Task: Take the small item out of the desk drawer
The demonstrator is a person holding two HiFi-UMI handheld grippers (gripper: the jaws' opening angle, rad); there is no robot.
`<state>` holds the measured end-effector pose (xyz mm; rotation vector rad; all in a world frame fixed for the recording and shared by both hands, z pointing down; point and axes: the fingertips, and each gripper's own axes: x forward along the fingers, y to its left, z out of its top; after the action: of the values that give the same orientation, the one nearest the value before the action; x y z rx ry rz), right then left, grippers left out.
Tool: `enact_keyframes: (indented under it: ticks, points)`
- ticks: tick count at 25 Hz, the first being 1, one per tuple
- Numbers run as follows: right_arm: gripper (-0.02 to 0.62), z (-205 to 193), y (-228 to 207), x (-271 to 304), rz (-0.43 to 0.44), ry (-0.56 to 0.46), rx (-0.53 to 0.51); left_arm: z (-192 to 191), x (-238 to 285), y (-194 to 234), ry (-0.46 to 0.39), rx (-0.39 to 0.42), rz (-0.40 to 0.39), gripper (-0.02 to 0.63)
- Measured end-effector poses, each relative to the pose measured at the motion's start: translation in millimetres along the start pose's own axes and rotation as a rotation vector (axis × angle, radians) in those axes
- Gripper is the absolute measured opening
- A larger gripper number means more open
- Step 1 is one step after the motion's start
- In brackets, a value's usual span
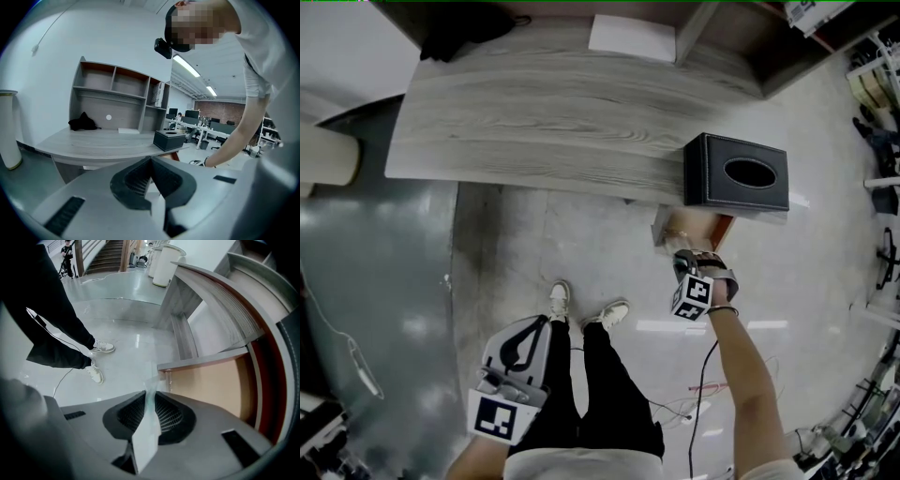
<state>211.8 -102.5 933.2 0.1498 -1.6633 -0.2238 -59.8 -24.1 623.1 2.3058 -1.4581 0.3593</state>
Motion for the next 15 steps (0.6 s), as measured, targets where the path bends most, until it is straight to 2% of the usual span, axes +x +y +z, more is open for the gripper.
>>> enact_keyframes:
  ticks: [7,15]
  points:
    - [0.055,-3.7,-0.1,-20.1,-0.013,0.005,0.041,9.4,0.0,-1.7,-0.009,0.006,-0.025,0.017]
    - [0.043,-9.7,-7.1,-56.3,-0.064,0.013,0.132,40.7,2.3,-11.4,-0.057,0.034,-0.077,0.017]
